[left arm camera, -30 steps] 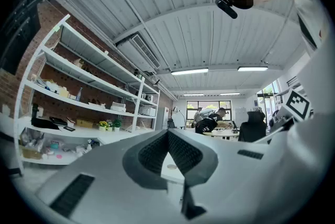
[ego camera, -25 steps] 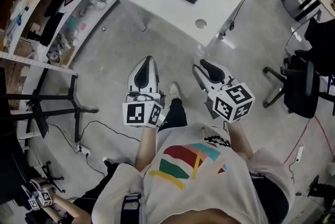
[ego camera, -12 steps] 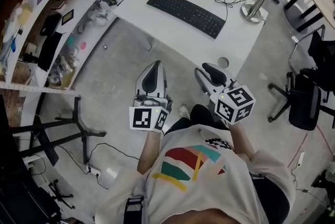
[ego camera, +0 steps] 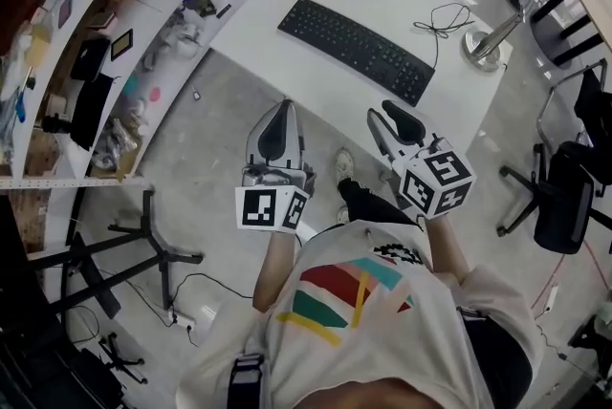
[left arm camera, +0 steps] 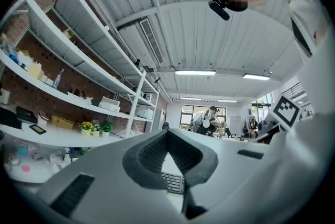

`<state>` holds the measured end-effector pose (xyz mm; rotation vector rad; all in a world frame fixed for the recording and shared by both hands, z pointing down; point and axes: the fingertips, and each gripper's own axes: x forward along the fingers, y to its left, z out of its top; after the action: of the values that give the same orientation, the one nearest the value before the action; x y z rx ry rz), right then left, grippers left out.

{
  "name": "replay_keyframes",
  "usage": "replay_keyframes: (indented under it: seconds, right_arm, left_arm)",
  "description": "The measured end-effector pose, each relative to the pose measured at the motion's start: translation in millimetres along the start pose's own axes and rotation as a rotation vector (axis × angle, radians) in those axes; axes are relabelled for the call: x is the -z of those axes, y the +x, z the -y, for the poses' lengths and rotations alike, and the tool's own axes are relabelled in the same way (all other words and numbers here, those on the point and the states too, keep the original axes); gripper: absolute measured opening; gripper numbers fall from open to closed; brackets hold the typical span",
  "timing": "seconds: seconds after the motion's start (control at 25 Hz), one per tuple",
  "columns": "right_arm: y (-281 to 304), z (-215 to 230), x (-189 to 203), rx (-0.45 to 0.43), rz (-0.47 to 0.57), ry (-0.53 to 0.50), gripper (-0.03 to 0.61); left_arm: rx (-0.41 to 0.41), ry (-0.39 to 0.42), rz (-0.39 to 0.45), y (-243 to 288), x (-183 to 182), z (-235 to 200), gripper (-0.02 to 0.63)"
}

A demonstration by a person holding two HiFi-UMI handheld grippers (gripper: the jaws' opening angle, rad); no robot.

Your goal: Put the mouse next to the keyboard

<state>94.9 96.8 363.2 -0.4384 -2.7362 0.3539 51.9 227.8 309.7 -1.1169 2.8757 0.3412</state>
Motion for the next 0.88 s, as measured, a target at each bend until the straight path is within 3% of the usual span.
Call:
replay_keyframes:
  seconds: [0.36,0.56,0.72,0.88]
  right_arm:
    - [94,71,-61,-0.013,-0.025,0.041,0.127]
    - [131,118,-83,0.023,-0.035,0.047,0.129]
    - [161,145,-97,0.109,-0.035,0.04,0.129]
    - [204,185,-116,0.222,-0.038,-0.043,0.142]
  left_arm:
    - [0.044,-0.013,-0.001,131,-11,-45,0.043]
    - [0.055,-0.015,-0.016,182,-4,-58,0.043]
    - [0.088,-0.029,-0.065,215,6,-74,0.043]
    - [0.131,-0.043,-0.103,257,23,-91,0.043]
